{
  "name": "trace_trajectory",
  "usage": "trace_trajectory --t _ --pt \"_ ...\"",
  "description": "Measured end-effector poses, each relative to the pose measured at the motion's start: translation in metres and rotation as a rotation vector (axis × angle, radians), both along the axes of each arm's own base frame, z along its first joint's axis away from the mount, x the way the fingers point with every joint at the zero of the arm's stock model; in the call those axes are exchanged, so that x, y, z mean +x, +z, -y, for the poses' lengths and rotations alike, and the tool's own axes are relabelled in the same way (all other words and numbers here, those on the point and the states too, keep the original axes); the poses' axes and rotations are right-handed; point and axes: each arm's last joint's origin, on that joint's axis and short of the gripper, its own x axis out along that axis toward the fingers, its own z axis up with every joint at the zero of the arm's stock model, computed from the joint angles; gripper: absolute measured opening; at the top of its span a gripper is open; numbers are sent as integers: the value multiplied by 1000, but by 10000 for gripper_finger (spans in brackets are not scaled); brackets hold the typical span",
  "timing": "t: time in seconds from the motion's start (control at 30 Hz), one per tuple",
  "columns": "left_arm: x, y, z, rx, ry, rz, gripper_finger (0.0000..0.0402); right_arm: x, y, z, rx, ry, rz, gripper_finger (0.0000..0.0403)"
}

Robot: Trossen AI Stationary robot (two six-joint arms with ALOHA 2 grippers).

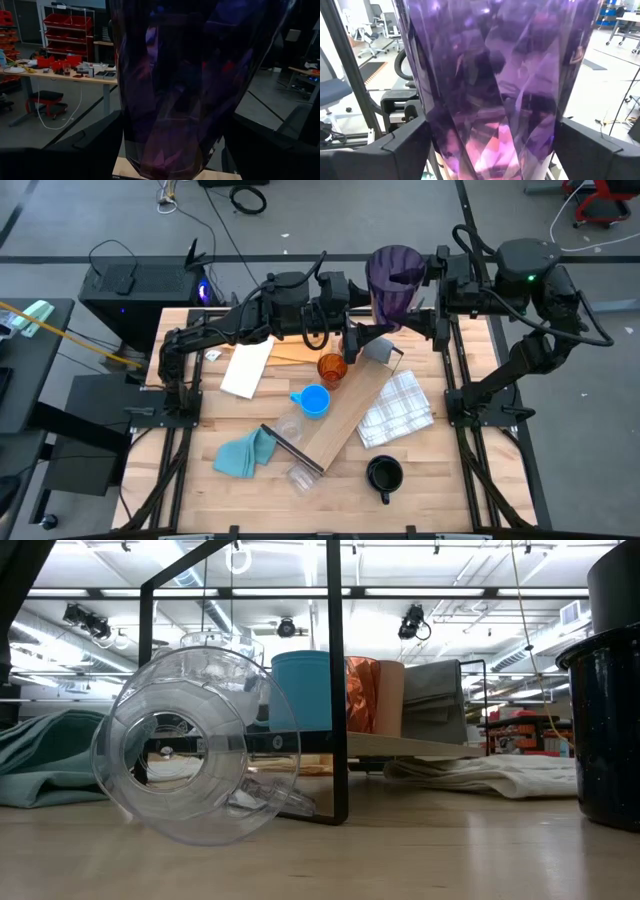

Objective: Stack small to large cups/mugs on shelf
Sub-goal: Put the violet glass on the shelf

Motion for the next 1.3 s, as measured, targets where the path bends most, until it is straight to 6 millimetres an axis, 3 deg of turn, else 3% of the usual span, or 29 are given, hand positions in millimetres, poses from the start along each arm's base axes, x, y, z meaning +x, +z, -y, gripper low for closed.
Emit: trace_trajectory --t 0.67,1.3 --pt "0 1 0 25 4 9 341 -18 4 3 -24 -53 13 364" --pt "1 2 9 31 -9 17 347 -22 5 4 -44 -81 19 356"
